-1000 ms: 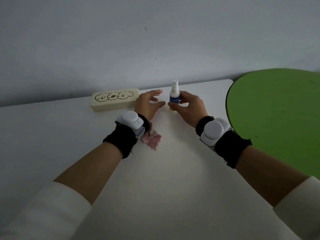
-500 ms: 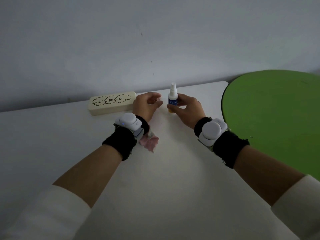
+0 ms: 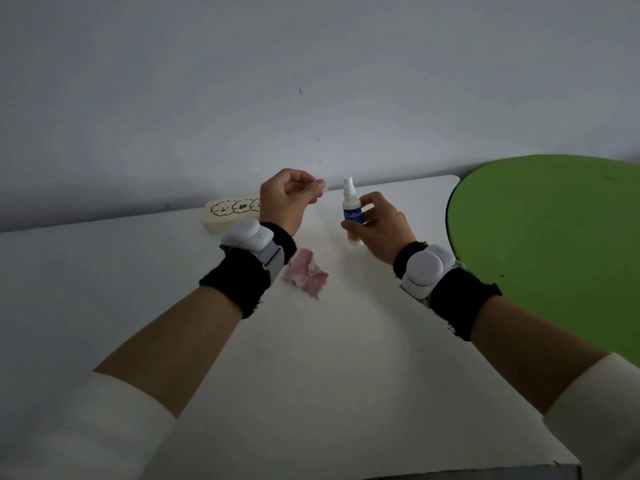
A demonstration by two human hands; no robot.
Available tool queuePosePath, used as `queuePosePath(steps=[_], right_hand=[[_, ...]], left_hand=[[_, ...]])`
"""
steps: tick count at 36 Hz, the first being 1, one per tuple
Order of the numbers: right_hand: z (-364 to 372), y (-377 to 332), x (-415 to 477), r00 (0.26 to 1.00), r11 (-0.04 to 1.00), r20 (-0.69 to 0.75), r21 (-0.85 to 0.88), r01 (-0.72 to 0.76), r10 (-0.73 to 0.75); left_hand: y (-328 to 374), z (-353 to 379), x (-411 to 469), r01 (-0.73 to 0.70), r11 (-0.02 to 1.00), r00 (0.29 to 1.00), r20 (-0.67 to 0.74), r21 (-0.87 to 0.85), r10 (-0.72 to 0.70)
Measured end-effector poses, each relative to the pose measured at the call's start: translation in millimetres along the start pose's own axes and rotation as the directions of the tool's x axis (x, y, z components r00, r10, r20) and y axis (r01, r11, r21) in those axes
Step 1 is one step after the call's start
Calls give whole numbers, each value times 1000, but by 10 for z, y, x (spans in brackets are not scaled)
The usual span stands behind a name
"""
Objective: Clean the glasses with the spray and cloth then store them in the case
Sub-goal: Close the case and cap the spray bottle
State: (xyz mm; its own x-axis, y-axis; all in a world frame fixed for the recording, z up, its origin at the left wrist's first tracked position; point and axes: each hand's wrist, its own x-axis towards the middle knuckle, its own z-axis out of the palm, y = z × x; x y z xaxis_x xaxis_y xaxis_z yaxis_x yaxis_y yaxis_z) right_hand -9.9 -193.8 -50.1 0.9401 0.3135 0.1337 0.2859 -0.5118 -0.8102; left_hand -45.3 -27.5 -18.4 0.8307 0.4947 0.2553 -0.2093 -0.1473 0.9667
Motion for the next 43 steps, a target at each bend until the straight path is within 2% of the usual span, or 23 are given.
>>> queuePosePath(steps=[10,27,43], right_hand=[[-75,-92,-99,999,999,23,-31,24,-23],[-155,-154,-148,998,997,31,-48,63,-62],[-90,-121,-121,997,996,9,-43,80,-80]], left_hand=[[91,-13,-43,-12,999,1000,-2,-41,12],[86,24,-141,-40,999,996,86,24,38],[25,40,-159,-44,998,998,52,44,42]])
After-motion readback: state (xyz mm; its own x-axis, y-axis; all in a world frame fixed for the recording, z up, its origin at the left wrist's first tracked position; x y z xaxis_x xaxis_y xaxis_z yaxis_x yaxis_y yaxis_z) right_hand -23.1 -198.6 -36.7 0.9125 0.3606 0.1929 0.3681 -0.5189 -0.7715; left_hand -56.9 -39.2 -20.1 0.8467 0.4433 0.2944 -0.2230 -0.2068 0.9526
